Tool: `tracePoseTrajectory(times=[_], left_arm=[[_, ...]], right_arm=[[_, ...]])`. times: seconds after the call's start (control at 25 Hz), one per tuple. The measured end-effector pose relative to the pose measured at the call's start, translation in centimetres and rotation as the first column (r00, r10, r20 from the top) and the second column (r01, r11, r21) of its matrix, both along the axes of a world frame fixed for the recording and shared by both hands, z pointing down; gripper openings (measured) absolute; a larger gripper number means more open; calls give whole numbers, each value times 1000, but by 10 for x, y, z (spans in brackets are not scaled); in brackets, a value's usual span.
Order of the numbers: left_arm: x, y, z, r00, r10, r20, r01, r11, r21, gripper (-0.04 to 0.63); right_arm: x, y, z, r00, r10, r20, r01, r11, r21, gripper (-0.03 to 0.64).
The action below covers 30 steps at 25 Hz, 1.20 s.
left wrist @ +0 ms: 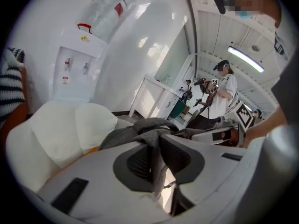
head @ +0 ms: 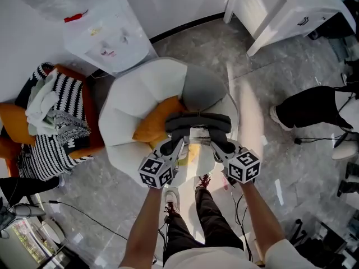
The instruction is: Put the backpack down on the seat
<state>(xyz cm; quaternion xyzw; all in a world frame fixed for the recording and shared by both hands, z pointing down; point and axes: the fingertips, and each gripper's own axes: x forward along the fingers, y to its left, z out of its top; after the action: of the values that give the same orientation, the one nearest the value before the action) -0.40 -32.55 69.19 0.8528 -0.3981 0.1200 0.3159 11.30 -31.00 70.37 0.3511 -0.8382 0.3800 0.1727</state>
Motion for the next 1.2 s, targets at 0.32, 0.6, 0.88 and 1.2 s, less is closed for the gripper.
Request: tracePoseTrajectory(times=[0.32,0.6,0.88,1.2], left_arm=[[-4,-15,16,999,-31,28,31,999,-7,75],[-3,-29,29,998,-46,48,46,999,-10,81],[-2,-41,40,997,-61,55,62,998,-13,86],[-3,-60,56,994,-69,82,71,997,-27,92]], right_arm=[[-6,-13,14,999,-44,-26,45,999,24,37],[-5,-19,35,991,-87,-102,90,995,32,37],[-5,-35,40,992,-80,-101,85,996,41,37],[-7,-54,49,991,-64,-115,70,996,46,37]])
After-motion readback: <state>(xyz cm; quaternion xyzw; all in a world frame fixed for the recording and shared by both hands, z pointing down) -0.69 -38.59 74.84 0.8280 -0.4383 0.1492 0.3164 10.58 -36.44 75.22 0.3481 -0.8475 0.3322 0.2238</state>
